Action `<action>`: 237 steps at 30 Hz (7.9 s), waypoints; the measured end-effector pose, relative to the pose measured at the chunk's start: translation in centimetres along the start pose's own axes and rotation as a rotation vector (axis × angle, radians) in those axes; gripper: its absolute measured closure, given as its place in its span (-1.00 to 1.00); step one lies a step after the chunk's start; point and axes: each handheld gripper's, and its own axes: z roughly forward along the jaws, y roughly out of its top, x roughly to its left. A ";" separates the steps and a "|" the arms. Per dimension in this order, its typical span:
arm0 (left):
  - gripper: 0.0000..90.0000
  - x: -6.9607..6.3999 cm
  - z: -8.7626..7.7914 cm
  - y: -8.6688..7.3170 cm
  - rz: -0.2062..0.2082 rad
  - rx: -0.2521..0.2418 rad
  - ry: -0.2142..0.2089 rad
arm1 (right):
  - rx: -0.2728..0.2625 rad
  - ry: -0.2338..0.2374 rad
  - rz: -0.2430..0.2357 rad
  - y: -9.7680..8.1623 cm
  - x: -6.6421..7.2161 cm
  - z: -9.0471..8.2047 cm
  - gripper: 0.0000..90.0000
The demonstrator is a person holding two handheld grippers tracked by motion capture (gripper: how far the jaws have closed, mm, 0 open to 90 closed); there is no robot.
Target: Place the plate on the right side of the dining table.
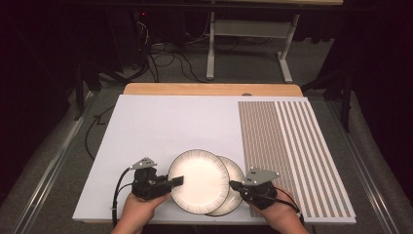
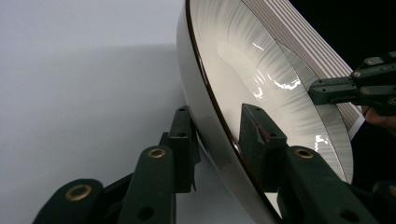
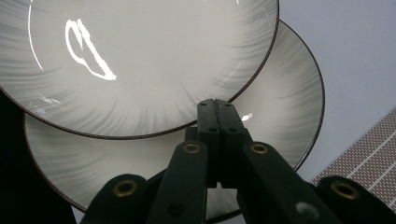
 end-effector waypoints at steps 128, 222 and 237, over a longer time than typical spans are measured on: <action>0.77 -1.2 -4.5 1.0 0.374 -0.407 0.227 | -0.128 0.018 0.213 6.5 -0.8 4.5 -0.19; 0.79 -10.1 9.3 10.2 0.459 -0.239 0.033 | -0.254 -0.217 0.379 -0.6 -11.4 -9.4 0.89; 0.78 -11.5 14.0 10.5 0.446 -0.189 -0.015 | -0.248 -0.281 0.413 -3.7 -12.9 -11.2 0.89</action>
